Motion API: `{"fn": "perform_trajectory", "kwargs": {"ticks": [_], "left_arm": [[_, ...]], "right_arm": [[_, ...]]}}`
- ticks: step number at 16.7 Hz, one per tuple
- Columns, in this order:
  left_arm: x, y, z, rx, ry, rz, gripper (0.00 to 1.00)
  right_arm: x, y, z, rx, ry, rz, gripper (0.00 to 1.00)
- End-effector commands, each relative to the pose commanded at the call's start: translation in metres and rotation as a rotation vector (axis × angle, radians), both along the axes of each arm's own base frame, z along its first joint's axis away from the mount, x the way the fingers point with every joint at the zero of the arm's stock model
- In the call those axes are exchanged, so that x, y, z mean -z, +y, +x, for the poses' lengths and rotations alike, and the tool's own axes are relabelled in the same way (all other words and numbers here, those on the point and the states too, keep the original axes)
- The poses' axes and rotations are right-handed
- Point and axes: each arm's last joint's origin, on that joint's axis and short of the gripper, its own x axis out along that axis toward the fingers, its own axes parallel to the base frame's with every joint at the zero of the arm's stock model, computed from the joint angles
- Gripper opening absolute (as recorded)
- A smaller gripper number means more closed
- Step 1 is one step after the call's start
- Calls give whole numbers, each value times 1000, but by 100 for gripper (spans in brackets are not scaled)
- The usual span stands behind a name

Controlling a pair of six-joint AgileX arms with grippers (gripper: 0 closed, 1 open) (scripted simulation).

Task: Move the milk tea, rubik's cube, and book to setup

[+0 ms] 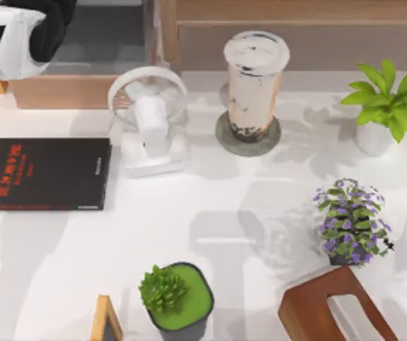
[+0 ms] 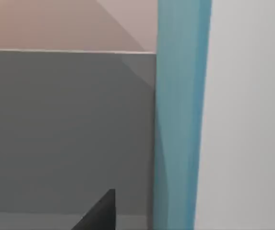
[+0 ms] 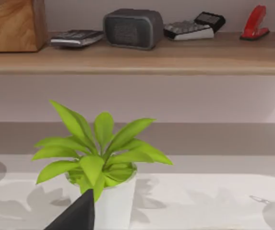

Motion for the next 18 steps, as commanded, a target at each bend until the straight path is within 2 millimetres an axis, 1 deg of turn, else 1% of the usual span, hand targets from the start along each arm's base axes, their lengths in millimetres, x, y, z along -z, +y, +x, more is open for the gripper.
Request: {"fn": "perform_trajectory", "kwargs": {"ticks": [9, 10, 18], "left_arm": [[0, 0, 0, 0, 0, 0, 2], [0, 0, 0, 0, 0, 0, 0], [-1, -1, -1, 2, -2, 1, 0]], "right_arm": [[0, 0, 0, 0, 0, 0, 100], [0, 0, 0, 0, 0, 0, 100], [0, 0, 0, 0, 0, 0, 100]]}}
